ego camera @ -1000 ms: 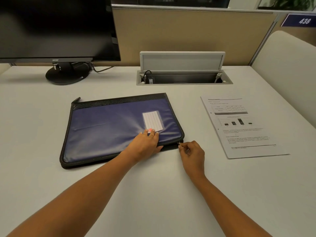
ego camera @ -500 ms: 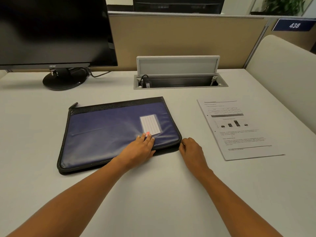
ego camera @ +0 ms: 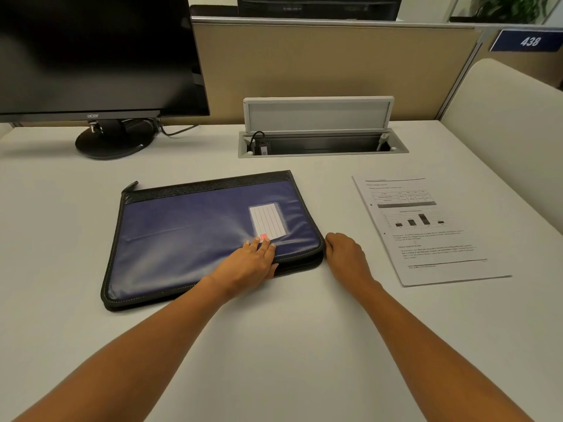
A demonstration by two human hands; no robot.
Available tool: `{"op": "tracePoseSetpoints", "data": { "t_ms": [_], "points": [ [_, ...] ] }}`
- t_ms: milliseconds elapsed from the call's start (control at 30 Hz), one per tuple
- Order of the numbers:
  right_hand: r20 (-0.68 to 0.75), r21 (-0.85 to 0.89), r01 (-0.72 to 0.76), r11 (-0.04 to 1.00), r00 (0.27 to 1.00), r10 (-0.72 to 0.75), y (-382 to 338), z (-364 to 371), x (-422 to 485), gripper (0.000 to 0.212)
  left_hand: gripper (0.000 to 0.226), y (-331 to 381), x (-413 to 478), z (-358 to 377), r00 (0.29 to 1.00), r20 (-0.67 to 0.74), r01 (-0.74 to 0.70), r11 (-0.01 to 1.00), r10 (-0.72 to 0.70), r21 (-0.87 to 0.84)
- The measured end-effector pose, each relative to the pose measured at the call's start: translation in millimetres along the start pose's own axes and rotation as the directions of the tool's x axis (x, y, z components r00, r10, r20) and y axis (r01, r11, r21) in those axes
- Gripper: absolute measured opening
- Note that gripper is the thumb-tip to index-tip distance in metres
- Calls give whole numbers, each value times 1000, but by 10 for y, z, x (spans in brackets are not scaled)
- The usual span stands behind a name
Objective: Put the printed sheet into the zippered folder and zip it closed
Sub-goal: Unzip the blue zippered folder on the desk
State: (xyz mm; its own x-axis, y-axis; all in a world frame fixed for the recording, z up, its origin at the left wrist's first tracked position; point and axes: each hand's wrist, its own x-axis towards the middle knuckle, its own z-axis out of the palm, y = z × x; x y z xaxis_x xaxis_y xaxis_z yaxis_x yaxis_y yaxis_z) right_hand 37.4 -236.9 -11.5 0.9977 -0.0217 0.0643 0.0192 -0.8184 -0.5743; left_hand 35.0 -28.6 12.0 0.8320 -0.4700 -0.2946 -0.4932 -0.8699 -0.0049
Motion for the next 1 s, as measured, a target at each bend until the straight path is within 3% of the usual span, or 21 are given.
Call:
{"op": "tracePoseSetpoints", "data": {
  "t_ms": [367,1000],
  "points": [
    [-112,51,91,995,990,-85,6,112,-399,23,55,9,51,59,999,-38,9,1000,-9,10],
    [-65,19,73,997,995,-72,-27,219,-455,20,58,32,81,56,999,-37,16,998,-14,63]
  ]
}}
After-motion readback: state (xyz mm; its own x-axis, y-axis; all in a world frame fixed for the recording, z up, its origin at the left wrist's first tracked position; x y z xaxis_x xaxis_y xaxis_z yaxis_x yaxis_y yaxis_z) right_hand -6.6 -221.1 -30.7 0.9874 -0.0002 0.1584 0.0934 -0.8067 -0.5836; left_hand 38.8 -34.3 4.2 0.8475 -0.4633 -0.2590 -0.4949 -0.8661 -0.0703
